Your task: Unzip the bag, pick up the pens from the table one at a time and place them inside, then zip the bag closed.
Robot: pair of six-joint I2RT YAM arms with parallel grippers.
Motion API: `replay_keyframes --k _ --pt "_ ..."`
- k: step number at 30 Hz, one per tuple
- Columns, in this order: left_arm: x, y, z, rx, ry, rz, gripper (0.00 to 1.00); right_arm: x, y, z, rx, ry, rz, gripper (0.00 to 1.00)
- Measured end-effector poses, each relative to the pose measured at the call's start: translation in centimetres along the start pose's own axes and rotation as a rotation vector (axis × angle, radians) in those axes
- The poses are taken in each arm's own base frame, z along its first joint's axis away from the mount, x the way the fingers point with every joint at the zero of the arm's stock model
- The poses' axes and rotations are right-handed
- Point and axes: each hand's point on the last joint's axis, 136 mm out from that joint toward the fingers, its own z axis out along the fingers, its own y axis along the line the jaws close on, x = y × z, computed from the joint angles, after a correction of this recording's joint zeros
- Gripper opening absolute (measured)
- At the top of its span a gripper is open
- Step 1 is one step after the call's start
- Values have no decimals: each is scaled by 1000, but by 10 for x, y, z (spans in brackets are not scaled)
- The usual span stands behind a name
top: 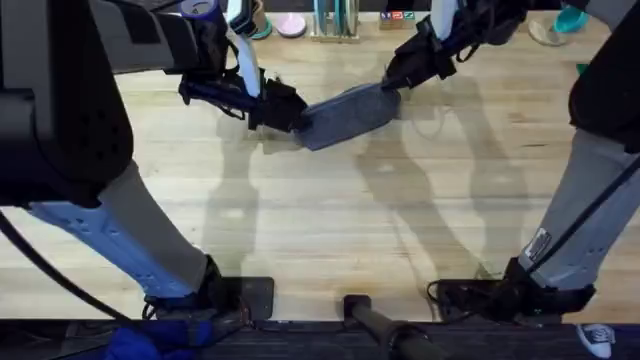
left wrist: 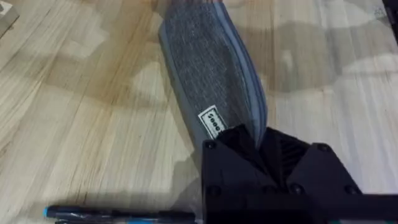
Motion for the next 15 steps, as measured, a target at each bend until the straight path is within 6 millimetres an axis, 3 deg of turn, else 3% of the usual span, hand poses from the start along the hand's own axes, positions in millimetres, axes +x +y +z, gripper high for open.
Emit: replay_keyframes --k 15 --pt "0 0 0 -1 0 1 42 -5 1 -7 -7 20 20 29"
